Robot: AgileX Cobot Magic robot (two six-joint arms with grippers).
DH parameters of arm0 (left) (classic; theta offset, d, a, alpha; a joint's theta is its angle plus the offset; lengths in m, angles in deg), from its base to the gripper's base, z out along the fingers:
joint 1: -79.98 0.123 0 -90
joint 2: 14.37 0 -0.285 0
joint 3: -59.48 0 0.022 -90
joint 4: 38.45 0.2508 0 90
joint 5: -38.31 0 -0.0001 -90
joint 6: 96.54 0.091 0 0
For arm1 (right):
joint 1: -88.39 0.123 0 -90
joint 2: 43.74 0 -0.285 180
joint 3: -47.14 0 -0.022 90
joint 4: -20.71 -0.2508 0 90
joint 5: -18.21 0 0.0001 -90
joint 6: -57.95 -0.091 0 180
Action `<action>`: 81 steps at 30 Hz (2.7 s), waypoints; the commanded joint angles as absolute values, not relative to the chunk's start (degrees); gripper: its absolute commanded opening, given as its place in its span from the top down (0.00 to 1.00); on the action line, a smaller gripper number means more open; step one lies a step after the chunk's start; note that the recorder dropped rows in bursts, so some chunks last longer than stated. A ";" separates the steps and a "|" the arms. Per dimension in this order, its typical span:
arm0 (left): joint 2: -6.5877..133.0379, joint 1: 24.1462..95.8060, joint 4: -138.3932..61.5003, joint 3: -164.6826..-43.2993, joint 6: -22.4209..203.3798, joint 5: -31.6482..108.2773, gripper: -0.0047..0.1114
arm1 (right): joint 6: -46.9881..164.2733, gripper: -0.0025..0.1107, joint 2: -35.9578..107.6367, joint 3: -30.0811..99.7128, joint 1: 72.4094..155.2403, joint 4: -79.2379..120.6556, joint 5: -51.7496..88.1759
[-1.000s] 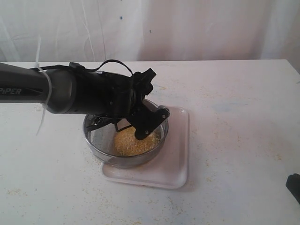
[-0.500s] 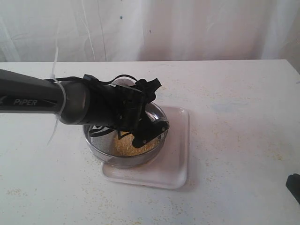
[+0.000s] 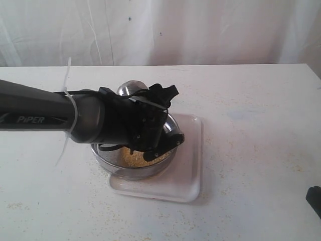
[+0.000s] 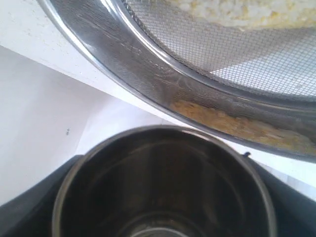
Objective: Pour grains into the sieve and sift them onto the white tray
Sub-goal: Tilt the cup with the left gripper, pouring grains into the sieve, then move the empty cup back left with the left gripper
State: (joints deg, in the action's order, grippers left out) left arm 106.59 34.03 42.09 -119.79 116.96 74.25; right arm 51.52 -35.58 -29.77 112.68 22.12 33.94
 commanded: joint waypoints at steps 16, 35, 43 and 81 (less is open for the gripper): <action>105.67 29.42 46.78 -120.04 109.95 82.51 0.96 | 51.69 0.98 -35.96 -30.08 112.37 22.28 33.37; 88.96 36.67 24.02 -119.93 74.50 74.42 0.96 | 51.69 0.98 -35.96 -30.08 112.37 22.28 33.26; 73.77 48.05 12.78 -109.37 57.22 60.62 0.96 | 51.69 0.98 -35.96 -30.08 112.37 22.28 33.26; 95.74 82.20 -33.62 -71.94 72.49 -21.54 0.96 | 51.69 0.98 -35.96 -30.08 112.37 22.28 33.21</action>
